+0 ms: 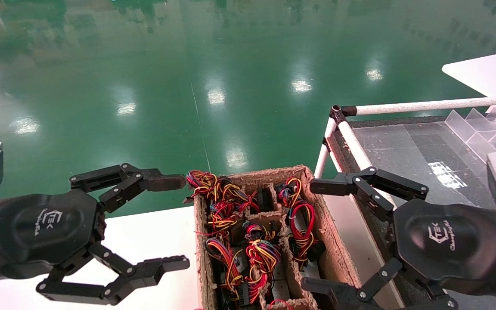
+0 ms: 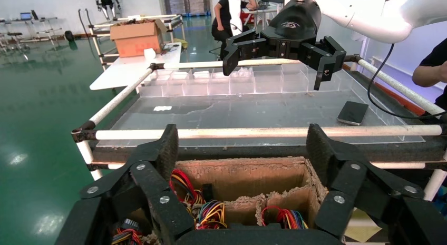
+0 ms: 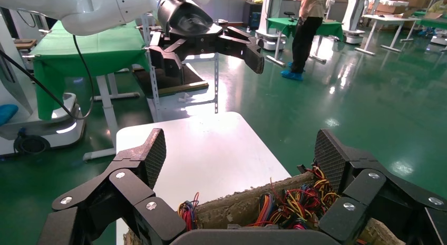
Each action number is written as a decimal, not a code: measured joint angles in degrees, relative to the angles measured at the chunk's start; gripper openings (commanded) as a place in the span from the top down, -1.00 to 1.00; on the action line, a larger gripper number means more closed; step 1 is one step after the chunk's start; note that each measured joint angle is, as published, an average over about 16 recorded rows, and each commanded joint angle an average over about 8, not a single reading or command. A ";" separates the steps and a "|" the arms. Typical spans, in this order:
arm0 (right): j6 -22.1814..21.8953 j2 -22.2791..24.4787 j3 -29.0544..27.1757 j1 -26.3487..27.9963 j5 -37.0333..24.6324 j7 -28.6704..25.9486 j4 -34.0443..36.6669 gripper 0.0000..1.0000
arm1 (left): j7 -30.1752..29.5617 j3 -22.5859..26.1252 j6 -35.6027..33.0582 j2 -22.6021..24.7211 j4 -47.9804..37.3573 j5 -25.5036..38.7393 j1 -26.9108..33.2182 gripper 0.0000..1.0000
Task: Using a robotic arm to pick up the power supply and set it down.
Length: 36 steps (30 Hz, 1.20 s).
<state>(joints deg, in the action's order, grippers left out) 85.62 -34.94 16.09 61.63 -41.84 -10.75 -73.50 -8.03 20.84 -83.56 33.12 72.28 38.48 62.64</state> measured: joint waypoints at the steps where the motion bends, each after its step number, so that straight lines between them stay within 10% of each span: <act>1: 0.00 0.00 0.00 0.00 0.00 0.00 0.00 -1.00 | 0.00 0.00 0.00 0.00 0.00 0.00 0.00 1.00; 34: 0.00 0.00 0.00 0.00 0.00 0.00 0.00 -1.00 | 0.00 0.00 0.00 0.00 -0.01 0.00 0.00 1.00; 36: 0.00 0.00 0.00 0.00 0.00 0.00 0.00 -1.00 | 0.00 0.00 0.00 0.00 -0.01 0.00 0.00 0.72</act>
<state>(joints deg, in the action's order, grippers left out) 85.62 -34.95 16.09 61.63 -41.84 -10.75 -73.50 -8.03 20.84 -83.56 33.12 72.27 38.48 62.64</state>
